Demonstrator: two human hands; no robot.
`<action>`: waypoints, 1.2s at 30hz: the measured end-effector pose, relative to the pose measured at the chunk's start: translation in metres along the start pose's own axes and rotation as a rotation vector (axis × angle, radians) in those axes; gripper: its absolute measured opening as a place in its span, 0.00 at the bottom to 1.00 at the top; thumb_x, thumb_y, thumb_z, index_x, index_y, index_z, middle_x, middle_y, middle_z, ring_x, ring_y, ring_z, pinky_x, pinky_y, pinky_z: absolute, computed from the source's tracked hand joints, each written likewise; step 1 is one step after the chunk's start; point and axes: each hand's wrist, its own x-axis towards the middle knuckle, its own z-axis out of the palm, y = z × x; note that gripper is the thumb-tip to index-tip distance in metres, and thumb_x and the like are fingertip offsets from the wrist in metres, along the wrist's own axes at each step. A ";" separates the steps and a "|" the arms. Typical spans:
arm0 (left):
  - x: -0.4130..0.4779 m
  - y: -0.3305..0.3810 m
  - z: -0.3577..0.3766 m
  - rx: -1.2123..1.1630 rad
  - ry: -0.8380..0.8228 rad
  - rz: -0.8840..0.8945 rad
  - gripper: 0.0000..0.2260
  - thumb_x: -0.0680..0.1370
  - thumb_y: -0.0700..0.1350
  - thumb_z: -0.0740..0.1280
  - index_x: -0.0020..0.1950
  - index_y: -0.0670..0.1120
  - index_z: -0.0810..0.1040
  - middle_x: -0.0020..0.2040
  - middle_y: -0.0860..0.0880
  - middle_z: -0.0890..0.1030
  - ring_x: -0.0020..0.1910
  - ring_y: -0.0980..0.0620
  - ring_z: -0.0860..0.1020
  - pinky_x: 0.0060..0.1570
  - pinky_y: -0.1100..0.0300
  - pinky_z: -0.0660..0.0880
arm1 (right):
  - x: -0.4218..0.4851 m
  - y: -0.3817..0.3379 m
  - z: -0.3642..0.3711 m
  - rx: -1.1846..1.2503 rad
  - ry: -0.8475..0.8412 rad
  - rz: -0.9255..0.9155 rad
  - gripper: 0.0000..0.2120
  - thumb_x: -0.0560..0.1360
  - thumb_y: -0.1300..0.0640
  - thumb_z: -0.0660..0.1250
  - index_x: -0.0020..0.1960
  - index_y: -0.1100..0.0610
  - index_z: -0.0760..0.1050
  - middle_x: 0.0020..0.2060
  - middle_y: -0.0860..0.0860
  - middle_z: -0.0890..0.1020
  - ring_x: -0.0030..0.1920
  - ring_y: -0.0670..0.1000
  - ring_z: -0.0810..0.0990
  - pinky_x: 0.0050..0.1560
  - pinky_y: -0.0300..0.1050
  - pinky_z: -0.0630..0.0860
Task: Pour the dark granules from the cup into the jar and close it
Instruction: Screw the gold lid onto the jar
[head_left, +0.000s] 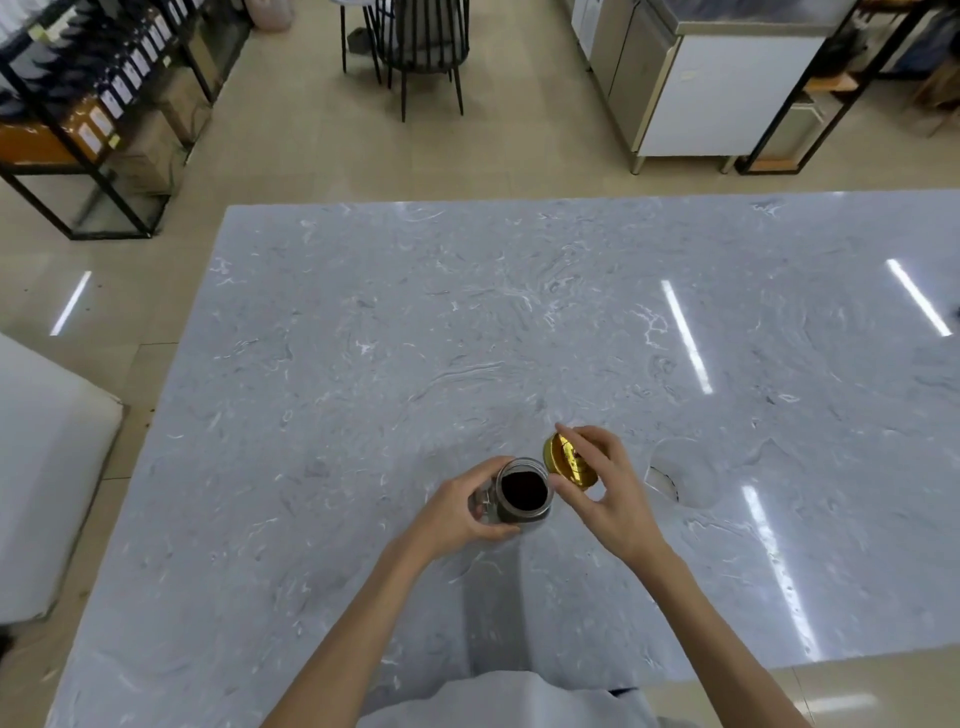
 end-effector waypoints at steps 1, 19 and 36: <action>0.000 0.000 0.001 -0.007 -0.002 -0.005 0.37 0.69 0.50 0.82 0.74 0.61 0.71 0.68 0.61 0.78 0.67 0.62 0.77 0.63 0.68 0.74 | -0.002 -0.007 0.004 0.031 -0.031 -0.001 0.26 0.76 0.41 0.67 0.72 0.42 0.69 0.65 0.45 0.68 0.65 0.41 0.69 0.63 0.40 0.73; -0.002 0.007 0.001 -0.027 0.005 0.035 0.35 0.70 0.53 0.82 0.74 0.60 0.71 0.65 0.59 0.80 0.63 0.57 0.80 0.62 0.51 0.80 | -0.017 -0.026 0.039 0.446 0.111 -0.098 0.20 0.72 0.58 0.77 0.61 0.53 0.73 0.60 0.56 0.74 0.63 0.58 0.77 0.60 0.56 0.78; -0.001 0.003 0.002 -0.049 0.012 0.049 0.34 0.70 0.50 0.82 0.72 0.62 0.72 0.65 0.60 0.81 0.62 0.60 0.80 0.58 0.68 0.76 | -0.004 0.010 0.026 -0.130 -0.102 -0.312 0.18 0.78 0.54 0.68 0.68 0.48 0.77 0.71 0.52 0.69 0.72 0.47 0.68 0.78 0.55 0.53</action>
